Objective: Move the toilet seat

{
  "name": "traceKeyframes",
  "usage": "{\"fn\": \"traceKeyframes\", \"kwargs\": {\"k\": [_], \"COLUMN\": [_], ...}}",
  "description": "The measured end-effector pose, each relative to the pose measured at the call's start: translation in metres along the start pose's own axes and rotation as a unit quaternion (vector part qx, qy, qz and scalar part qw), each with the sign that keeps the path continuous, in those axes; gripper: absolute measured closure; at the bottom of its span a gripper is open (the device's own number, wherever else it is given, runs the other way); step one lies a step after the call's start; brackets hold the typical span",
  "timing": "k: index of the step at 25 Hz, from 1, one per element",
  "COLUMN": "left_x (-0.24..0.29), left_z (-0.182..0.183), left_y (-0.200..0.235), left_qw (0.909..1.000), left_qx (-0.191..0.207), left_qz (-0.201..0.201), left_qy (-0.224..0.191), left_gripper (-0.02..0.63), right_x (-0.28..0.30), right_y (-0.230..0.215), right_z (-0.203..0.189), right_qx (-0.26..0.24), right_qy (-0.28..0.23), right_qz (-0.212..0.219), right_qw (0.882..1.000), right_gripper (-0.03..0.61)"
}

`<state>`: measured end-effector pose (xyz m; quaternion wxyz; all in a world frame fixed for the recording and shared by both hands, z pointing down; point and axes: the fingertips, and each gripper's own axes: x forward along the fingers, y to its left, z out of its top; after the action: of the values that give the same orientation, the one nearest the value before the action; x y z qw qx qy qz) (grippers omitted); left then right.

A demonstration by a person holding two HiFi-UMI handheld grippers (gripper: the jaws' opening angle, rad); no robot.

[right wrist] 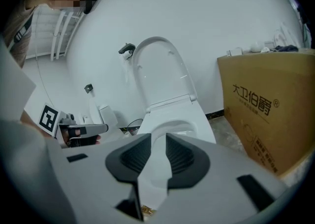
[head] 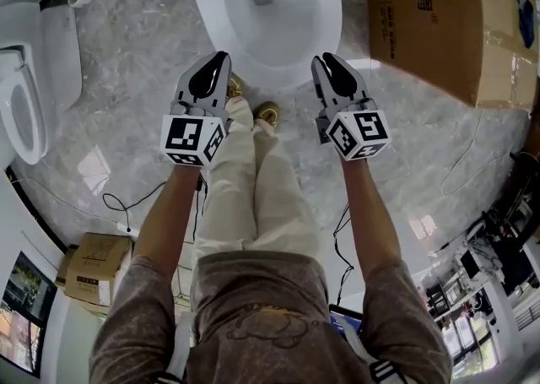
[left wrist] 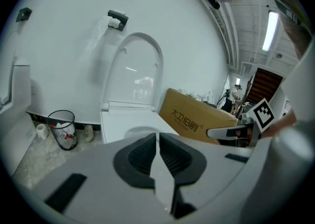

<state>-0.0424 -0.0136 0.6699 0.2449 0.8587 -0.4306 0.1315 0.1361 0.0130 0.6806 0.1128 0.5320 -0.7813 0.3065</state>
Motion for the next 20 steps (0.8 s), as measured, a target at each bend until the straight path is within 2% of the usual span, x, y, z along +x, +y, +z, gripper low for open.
{"fn": "traceKeyframes", "kwargs": {"k": [10, 20], "left_x": [0.003, 0.015], "left_z": [-0.025, -0.048], "left_y": [0.011, 0.008], "left_qw": [0.9994, 0.9976], "left_qx": [-0.016, -0.043], "left_qz": [0.007, -0.009], "left_qy": [0.029, 0.053], "left_gripper": [0.436, 0.261], "right_x": [0.005, 0.005], "right_y": [-0.012, -0.032], "right_z": [-0.02, -0.044], "right_qx": [0.022, 0.048], "right_qy": [0.017, 0.038], "right_qz": [-0.001, -0.021], "right_qw": [1.0, 0.998], "right_gripper": [0.303, 0.096]}}
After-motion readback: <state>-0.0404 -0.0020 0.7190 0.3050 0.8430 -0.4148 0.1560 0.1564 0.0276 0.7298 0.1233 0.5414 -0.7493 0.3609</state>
